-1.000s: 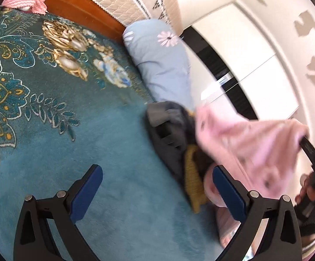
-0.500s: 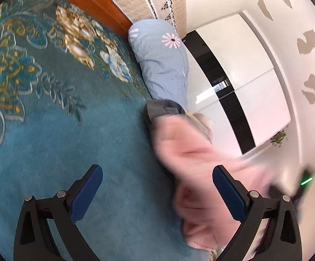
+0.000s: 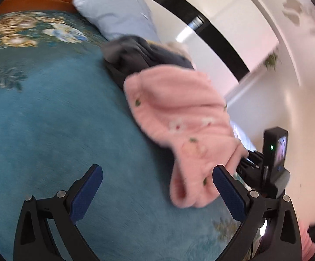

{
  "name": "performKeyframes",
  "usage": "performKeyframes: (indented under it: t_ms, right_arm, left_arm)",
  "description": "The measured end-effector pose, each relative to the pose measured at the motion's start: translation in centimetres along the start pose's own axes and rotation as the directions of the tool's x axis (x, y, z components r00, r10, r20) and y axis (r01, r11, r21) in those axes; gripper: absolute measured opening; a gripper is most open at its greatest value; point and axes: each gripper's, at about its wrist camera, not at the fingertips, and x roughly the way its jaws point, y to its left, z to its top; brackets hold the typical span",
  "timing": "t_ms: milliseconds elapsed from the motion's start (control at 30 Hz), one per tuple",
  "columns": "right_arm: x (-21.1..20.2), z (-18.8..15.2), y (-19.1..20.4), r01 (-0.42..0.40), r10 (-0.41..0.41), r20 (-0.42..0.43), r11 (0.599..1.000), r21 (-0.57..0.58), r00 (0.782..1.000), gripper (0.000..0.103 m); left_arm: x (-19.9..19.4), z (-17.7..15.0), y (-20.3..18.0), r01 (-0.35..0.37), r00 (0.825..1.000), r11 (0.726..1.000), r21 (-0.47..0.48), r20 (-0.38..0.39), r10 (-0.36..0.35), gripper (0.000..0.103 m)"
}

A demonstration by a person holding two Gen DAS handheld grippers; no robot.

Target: Fold clothes

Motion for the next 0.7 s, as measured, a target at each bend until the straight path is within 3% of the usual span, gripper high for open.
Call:
performKeyframes:
  t_ms: [133,267,367,533,600,700]
  right_arm:
    - [-0.1,-2.2,-2.2,-0.098,0.098,0.001,0.989,0.113,0.995,0.021]
    - [-2.6,-3.9,-3.6,-0.143,0.135,0.064,0.979,0.148,0.989,0.060]
    - [-4.5,-5.6,-3.9,-0.178,0.159,0.132,0.973,0.149,0.978,0.065]
    - [-3.9,-7.3,-4.5,-0.241,0.206,0.171,0.946,0.216,0.963,0.066]
    - [-3.8,-7.4,-5.5,-0.268,0.220,0.196,0.926,0.264,0.955,0.068]
    - [-4.3,-7.7,-6.5,-0.301,0.232,0.235,0.898,0.322,0.944,0.072]
  left_arm:
    - [0.5,-0.8,-0.9,-0.005,1.000,0.999,0.034,-0.025,0.005,0.101]
    - [0.8,-1.6,-1.4,-0.016,0.999,0.999,0.030,-0.045,0.017,0.101]
    - [1.3,-2.1,-1.7,-0.062,0.996,0.998,0.029,-0.064,0.064,0.101]
    - [2.8,-3.4,-3.4,-0.035,0.993,0.998,0.046,-0.108,0.040,0.100]
    - [3.9,-4.1,-3.7,-0.026,0.989,1.000,0.015,-0.145,0.028,0.100]
    - [4.7,-4.3,-3.7,-0.049,0.989,0.998,-0.042,-0.142,0.043,0.100]
